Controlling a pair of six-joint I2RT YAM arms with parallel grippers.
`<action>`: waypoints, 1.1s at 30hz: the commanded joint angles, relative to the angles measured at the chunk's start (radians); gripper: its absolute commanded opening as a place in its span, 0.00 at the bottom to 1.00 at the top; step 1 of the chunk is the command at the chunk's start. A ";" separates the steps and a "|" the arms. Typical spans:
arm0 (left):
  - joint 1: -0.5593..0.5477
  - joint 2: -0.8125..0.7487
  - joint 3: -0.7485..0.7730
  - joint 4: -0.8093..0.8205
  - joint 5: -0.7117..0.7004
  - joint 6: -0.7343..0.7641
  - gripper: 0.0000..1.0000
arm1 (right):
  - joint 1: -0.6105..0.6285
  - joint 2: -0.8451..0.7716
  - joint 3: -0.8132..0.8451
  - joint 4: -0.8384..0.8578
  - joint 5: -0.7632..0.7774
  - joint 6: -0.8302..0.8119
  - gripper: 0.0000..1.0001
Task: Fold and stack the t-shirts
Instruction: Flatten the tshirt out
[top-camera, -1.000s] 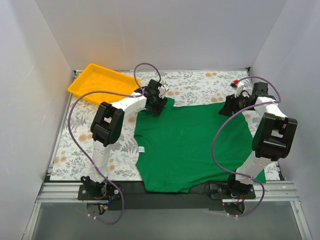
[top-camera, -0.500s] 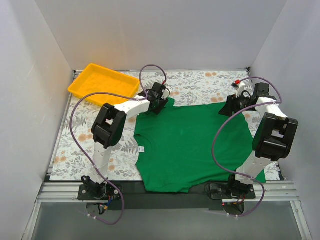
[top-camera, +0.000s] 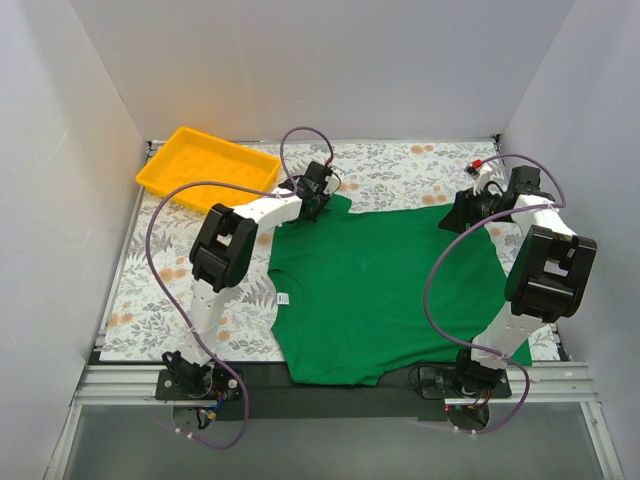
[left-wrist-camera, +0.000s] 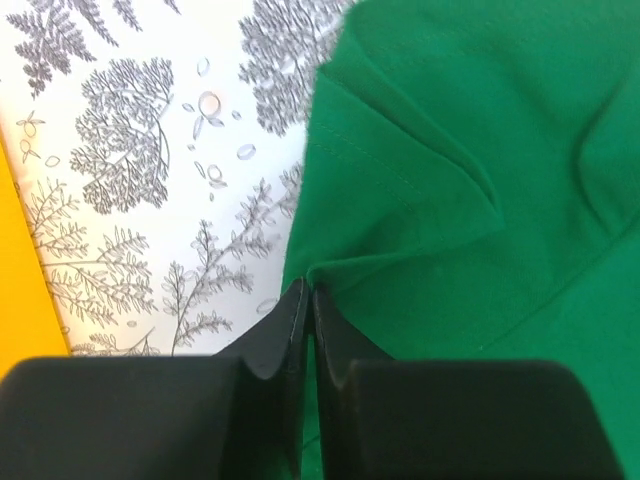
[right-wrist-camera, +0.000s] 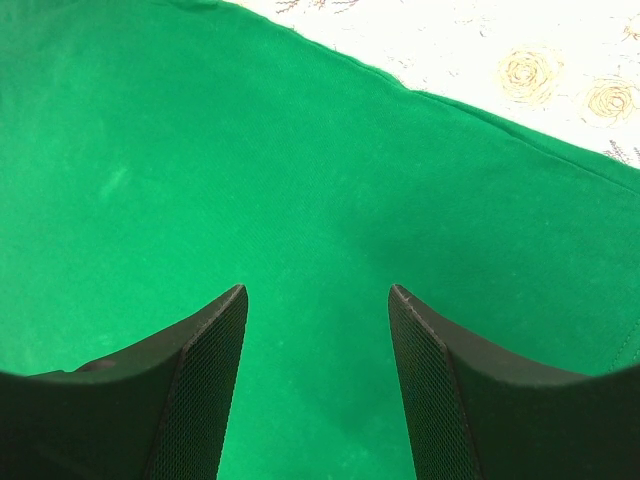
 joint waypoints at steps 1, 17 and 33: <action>0.024 0.010 0.077 0.002 -0.017 -0.028 0.00 | -0.006 0.001 -0.003 0.006 -0.029 0.001 0.65; 0.129 0.208 0.489 -0.023 -0.104 -0.135 0.24 | -0.006 0.010 0.005 0.009 0.020 0.007 0.65; 0.283 -0.585 -0.132 0.064 0.175 -0.440 0.75 | 0.263 -0.151 -0.143 -0.083 0.075 -0.163 0.65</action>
